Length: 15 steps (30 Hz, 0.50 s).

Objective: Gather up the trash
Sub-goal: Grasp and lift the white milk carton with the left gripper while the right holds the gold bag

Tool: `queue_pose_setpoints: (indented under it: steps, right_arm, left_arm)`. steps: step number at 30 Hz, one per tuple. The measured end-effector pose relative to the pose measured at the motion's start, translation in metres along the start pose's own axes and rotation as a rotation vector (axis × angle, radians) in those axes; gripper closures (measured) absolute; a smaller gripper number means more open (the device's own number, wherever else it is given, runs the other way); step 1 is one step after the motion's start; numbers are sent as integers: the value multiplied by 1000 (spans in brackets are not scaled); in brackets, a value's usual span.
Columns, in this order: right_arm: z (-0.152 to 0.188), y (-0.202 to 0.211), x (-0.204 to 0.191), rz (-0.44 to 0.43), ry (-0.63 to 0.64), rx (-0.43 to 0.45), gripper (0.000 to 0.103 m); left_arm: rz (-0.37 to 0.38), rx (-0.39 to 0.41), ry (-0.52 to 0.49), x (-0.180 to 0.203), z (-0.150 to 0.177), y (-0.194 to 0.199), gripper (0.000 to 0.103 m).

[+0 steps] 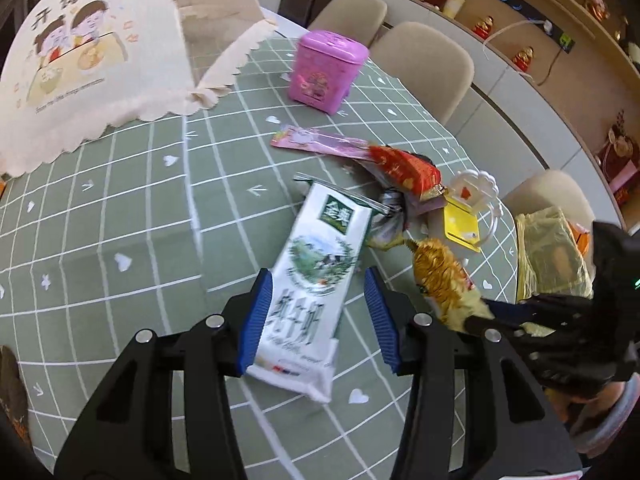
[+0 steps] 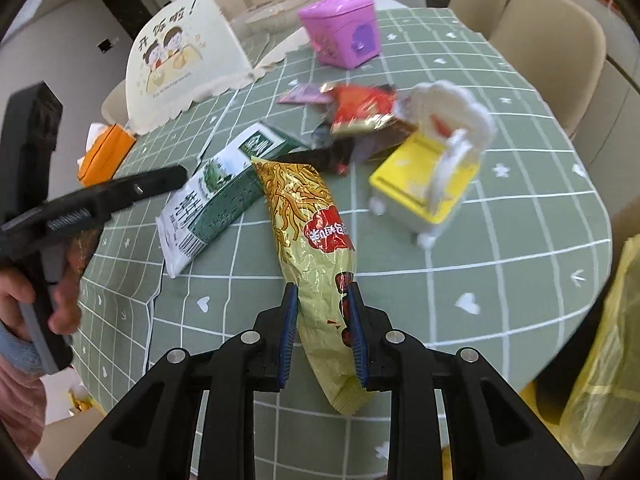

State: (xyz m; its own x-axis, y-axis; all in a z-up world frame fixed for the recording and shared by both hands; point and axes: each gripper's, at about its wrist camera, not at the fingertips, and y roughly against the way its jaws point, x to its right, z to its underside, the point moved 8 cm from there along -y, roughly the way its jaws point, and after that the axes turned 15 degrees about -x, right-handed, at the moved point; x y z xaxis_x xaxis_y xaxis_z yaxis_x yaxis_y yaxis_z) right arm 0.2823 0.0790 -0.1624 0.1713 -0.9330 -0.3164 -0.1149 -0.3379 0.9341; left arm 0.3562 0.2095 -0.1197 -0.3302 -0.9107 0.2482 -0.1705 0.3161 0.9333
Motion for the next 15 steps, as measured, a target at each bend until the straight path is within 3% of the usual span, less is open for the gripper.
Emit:
queue_pose_setpoints:
  steps: [5,10,15]
  right_arm:
    - [-4,-1,-19,48,106,33,60]
    - [-19,-1,-24,106,149,60,60]
    - [-31,-17,-13,119,123,6,61]
  left_arm:
    - [2,22,33,-23,2,15,59]
    - [37,19,58,-36,5,18,59]
    - [65,-21,49,-35,12,5,59]
